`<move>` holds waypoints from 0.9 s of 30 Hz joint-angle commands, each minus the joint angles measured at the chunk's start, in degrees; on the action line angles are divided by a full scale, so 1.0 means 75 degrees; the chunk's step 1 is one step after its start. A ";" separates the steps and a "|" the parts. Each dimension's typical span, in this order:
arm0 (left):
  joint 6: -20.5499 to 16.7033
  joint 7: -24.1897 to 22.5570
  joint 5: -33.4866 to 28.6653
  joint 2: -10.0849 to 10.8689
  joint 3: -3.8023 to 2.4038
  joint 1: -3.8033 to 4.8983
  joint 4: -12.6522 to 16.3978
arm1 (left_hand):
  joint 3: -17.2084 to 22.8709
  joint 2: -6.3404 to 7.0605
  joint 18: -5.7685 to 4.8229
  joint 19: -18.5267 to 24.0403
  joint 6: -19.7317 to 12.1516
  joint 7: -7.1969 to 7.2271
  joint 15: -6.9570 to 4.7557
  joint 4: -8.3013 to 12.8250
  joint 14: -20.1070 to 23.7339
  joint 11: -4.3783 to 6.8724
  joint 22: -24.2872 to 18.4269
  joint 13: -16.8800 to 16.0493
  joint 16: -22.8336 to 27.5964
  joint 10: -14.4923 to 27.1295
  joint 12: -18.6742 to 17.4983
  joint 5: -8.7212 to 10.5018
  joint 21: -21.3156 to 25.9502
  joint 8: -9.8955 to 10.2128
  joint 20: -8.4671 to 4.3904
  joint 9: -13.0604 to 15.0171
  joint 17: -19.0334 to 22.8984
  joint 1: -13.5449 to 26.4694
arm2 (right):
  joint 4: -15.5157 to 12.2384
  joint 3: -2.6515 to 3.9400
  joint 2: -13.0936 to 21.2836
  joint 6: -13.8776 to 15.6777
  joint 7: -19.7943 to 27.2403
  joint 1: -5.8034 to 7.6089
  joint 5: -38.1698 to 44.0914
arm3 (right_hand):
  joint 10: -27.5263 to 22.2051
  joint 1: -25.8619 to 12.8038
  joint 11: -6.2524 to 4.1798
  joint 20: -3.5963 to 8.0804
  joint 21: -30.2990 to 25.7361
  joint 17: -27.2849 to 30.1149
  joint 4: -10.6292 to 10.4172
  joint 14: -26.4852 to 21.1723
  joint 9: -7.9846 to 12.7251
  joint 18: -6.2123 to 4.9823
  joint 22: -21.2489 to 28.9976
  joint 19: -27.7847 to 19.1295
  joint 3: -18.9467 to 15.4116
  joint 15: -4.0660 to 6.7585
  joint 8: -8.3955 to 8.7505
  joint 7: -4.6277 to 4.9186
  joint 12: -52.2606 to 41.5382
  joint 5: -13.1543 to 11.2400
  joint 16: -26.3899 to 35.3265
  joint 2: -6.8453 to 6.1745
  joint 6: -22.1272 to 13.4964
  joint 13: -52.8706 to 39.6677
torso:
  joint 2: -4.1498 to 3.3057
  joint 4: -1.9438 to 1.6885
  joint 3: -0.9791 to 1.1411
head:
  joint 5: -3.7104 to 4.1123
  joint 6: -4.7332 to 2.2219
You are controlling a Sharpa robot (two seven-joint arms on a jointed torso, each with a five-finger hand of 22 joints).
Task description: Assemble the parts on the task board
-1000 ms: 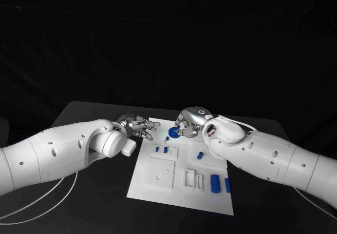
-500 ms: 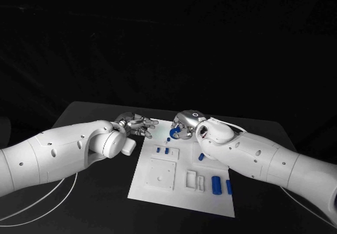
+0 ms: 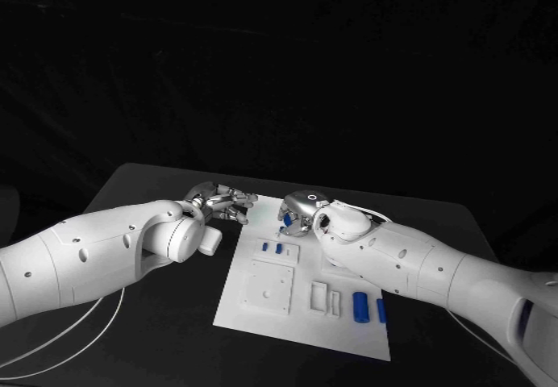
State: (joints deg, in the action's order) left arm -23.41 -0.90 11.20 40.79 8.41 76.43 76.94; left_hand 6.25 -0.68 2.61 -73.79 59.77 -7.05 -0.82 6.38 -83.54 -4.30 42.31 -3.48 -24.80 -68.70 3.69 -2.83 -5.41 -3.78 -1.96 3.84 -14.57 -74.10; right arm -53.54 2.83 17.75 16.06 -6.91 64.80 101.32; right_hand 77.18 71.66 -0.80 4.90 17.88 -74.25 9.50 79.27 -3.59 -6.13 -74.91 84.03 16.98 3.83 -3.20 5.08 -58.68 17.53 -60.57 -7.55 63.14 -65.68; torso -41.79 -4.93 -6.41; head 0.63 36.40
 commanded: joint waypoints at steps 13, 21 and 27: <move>0.0132 -0.0369 0.1063 0.0070 -0.0021 0.0025 -0.0014 | 0.0081 -0.0026 0.0079 0.0160 0.0157 0.0022 -0.0005 0.0290 0.0070 -0.0009 0.0172 0.0009 0.0038 -0.0038 -0.0039 -0.0025 -0.0092 -0.0028 0.0003 0.0012 -0.0010 -0.0113 | -0.0458 0.0028 0.0464 0.0517 0.0203 -0.0038 -0.0256 | -0.0057 0.0045 0.0016 -0.0040 -0.0125 0.0052 0.0028 -0.0029 0.0004 -0.0142 -0.0102 0.0100 -0.0243 -0.0036 -0.0049 0.0022 0.0059 0.0079 0.0050 -0.0055 -0.0172 0.0075 | -0.0054 -0.0058 -0.0070 | -0.0017 -0.0044; 0.0256 -0.0073 0.3427 -0.0106 -0.0024 0.0092 -0.0404 | -0.0020 0.0233 0.0040 0.0276 0.0331 0.0056 0.0002 0.0415 0.0149 0.0006 0.0264 0.0011 0.0033 -0.0116 -0.0046 -0.0022 -0.0070 0.0009 0.0009 -0.0002 -0.0013 -0.0102 | -0.1577 0.0493 0.1290 0.1409 0.0336 -0.0034 -0.1037 | -0.0157 0.0077 0.0039 -0.0063 -0.0372 0.0184 -0.0059 -0.0105 0.0006 -0.0177 -0.0027 0.0075 -0.0304 -0.0057 -0.0044 0.0074 0.0215 0.0572 0.0236 -0.0042 -0.0140 0.0223 | -0.0043 0.0077 -0.0002 | -0.0109 -0.0067; 0.0593 0.0444 0.5414 -0.0470 -0.0021 0.0164 -0.0845 | -0.0192 0.0439 0.0062 0.0141 0.0234 0.0023 -0.0006 0.0300 0.0052 -0.0037 0.0318 0.0008 -0.0153 0.0081 -0.0045 -0.0007 -0.0124 0.0011 -0.0005 -0.0004 -0.0103 -0.0137 | -0.2399 0.0996 0.1979 0.1858 0.0511 -0.0036 -0.2085 | -0.0320 -0.0096 -0.0003 -0.0048 -0.0650 0.0692 0.0088 -0.0302 0.0006 -0.0154 0.0222 0.0054 0.0367 -0.0029 -0.0045 0.0086 0.0867 0.0913 0.0943 -0.0128 -0.0082 0.0789 | -0.0048 0.0204 0.0086 | -0.0206 -0.0110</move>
State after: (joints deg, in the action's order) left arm -21.79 -0.48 39.00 37.85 8.29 77.48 71.10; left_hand 5.08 2.13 2.62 -72.29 61.70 -6.75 -0.83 8.68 -82.71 -4.60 44.62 -3.49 -25.76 -68.35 3.69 -2.83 -6.20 -3.78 -2.06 3.84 -15.30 -75.09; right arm -70.62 10.14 32.04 25.87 -4.85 64.56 92.08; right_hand 75.23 71.32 -0.75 4.88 13.26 -69.71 10.11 77.67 -3.60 -7.00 -73.50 84.01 19.43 3.55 -3.20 5.35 -53.06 24.19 -54.60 -8.49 62.19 -60.50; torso -42.14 -4.02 -6.19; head -0.55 35.70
